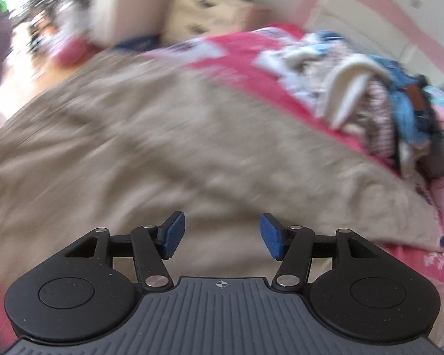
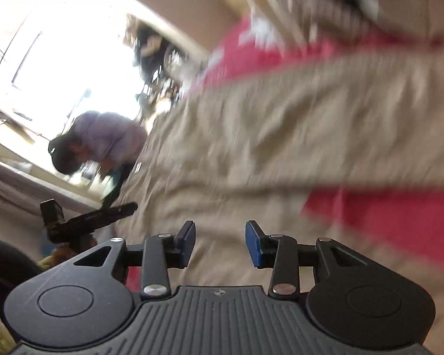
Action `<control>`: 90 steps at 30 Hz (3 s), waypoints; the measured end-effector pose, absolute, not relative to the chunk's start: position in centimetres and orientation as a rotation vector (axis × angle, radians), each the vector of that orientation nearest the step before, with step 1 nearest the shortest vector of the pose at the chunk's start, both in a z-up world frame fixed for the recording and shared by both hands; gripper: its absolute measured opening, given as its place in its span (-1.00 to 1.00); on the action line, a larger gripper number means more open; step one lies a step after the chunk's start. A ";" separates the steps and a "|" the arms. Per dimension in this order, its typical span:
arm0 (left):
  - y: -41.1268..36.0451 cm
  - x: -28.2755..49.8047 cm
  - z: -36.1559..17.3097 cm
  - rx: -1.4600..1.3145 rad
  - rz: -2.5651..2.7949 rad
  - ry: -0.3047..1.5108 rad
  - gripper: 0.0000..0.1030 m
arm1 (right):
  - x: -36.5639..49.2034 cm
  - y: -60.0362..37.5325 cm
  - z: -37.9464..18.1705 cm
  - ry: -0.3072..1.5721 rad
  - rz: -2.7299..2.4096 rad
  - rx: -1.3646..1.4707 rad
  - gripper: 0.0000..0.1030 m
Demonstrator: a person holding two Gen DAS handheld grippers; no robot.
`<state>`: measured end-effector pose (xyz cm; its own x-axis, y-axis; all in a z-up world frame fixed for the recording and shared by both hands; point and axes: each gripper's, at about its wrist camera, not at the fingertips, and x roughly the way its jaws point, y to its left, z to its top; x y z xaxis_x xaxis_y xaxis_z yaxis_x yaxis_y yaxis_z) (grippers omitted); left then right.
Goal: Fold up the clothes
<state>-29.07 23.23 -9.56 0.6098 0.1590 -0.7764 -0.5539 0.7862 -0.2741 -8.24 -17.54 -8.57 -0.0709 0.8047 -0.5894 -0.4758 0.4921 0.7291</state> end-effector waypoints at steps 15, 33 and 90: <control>26.8 -41.5 -13.7 -0.780 0.888 0.722 0.10 | -11.1 -15.4 -10.0 1.344 1.045 0.338 -0.20; 32.8 -42.2 -14.7 -1.119 1.005 0.402 -0.31 | -15.0 -21.8 -19.2 1.684 0.915 0.819 -0.20; 31.0 -41.4 -15.0 -0.987 1.051 0.440 -0.53 | -19.0 -31.6 -18.7 1.489 0.387 0.851 -0.75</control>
<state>-41.38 30.96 -14.99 0.4651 0.5170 -0.7186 -0.8747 0.1434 -0.4629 -19.04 -31.56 -18.67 0.0914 0.7025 -0.7058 0.2706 0.6645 0.6965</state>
